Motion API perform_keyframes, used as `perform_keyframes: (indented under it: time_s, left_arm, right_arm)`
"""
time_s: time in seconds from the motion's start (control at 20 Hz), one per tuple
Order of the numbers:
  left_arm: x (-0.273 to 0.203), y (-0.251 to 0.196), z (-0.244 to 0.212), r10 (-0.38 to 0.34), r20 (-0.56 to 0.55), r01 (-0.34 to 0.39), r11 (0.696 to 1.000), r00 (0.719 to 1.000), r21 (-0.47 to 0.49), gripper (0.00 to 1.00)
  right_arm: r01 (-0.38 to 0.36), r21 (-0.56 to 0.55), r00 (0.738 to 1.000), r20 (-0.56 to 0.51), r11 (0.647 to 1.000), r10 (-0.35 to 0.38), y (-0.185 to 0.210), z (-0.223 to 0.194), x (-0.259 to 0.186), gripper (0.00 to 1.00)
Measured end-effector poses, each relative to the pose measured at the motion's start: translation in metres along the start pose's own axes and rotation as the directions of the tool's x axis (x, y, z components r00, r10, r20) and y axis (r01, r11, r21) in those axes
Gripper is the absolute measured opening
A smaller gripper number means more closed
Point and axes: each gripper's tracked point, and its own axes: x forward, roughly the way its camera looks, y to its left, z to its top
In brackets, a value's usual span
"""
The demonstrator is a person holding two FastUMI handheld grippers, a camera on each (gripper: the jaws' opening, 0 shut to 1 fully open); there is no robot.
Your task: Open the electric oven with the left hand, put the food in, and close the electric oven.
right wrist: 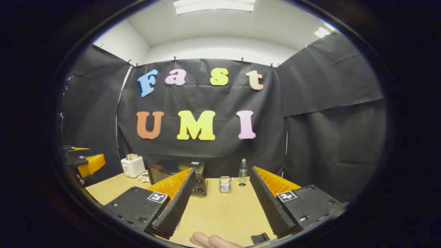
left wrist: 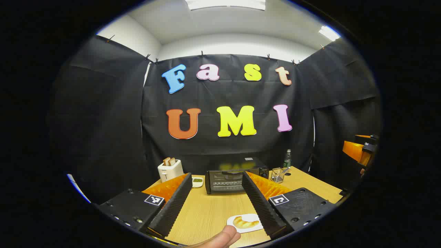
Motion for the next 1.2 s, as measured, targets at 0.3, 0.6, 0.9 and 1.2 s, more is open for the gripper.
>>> perform_keyframes:
  time_s: [0.3,0.6,0.9,1.2]
  left_arm:
    - [0.003,0.003,0.006,0.013,0.004,-0.013,1.000,1.000,-0.002,0.95]
    - [0.011,0.010,0.003,0.041,0.005,-0.041,0.999,0.999,-0.015,0.95]
    - [0.048,0.013,0.006,0.048,0.019,-0.048,0.999,0.999,-0.008,0.95]
    - [0.139,-0.012,0.005,-0.036,-0.013,0.036,0.998,0.999,-0.055,0.95]
  right_arm:
    - [0.002,0.004,1.000,-0.004,1.000,-0.002,-0.002,0.001,0.005,0.96]
    - [-0.021,0.009,1.000,0.011,1.000,0.021,0.001,0.003,0.011,0.96]
    - [-0.043,0.008,0.999,0.019,0.999,0.043,-0.001,-0.003,0.032,0.96]
    - [-0.049,0.001,0.998,0.029,0.999,0.048,-0.009,-0.003,0.061,0.96]
